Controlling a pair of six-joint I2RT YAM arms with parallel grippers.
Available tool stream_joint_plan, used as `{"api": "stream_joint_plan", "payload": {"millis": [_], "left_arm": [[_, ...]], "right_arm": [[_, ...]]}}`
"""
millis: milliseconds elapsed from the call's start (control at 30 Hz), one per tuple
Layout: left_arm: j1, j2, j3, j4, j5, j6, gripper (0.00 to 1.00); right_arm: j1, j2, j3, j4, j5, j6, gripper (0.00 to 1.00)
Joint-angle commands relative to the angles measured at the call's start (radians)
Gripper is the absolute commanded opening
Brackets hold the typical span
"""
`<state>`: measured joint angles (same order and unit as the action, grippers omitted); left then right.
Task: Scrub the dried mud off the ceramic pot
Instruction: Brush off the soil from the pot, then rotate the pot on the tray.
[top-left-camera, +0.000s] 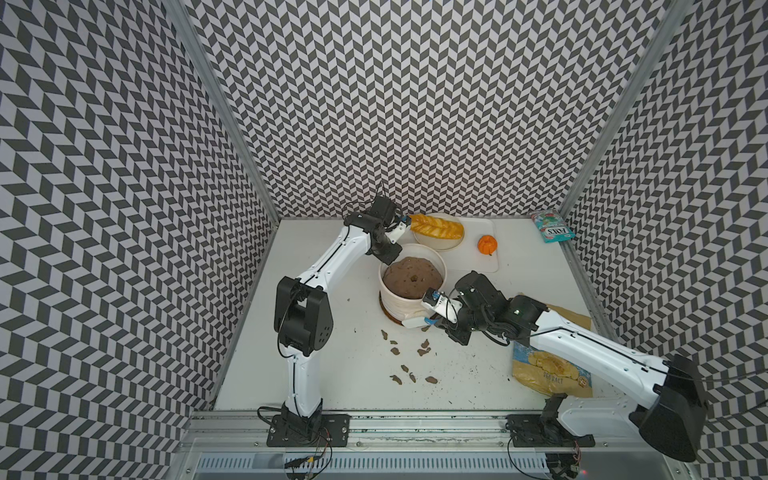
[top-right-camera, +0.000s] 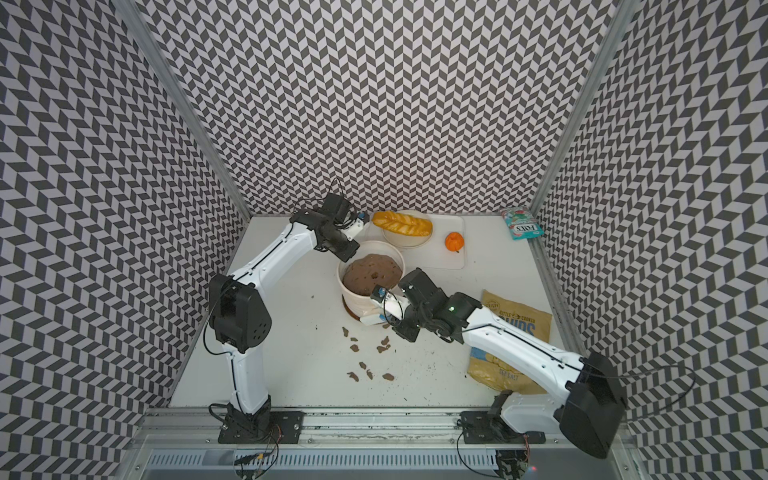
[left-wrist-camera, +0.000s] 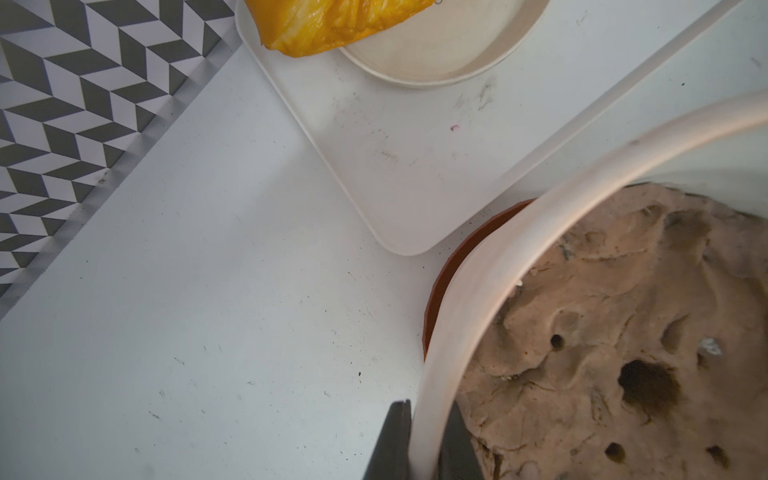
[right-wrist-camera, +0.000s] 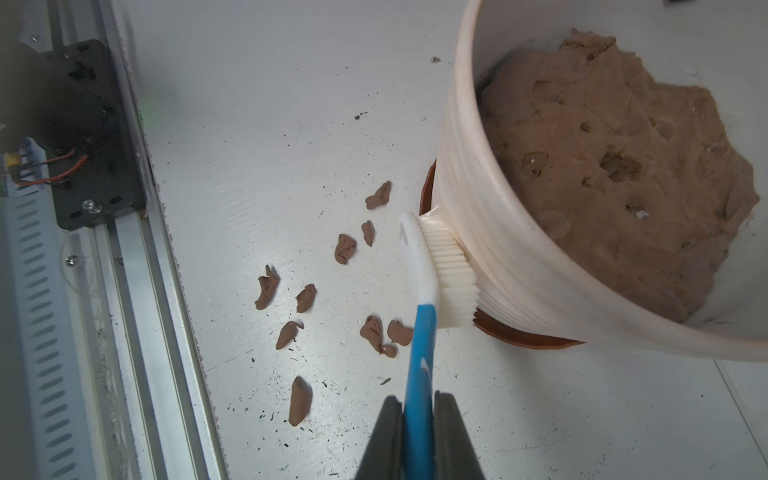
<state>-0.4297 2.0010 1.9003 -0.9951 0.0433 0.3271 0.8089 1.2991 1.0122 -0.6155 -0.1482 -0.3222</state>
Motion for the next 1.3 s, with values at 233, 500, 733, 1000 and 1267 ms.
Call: {"api": "stream_joint_plan", "payload": {"millis": [233, 500, 733, 1000, 1267], "left_arm": [[-0.023, -0.005, -0.007, 0.026, 0.058, 0.113, 0.00], [-0.017, 0.023, 0.008, 0.041, 0.045, 0.177, 0.01], [-0.015, 0.000, 0.008, 0.079, 0.106, 0.266, 0.04], [-0.009, 0.024, 0.042, 0.065, 0.140, 0.334, 0.05], [-0.005, 0.037, 0.071, 0.058, 0.183, 0.377, 0.07]], "right_arm": [[-0.046, -0.009, 0.018, -0.076, 0.235, 0.055, 0.00], [-0.038, -0.120, 0.037, -0.109, -0.056, -0.021, 0.00], [-0.037, -0.152, 0.058, -0.205, 0.049, 0.002, 0.00], [-0.040, -0.161, 0.084, -0.324, 0.205, 0.037, 0.00], [-0.081, -0.139, 0.129, -0.360, 0.391, 0.074, 0.00]]}}
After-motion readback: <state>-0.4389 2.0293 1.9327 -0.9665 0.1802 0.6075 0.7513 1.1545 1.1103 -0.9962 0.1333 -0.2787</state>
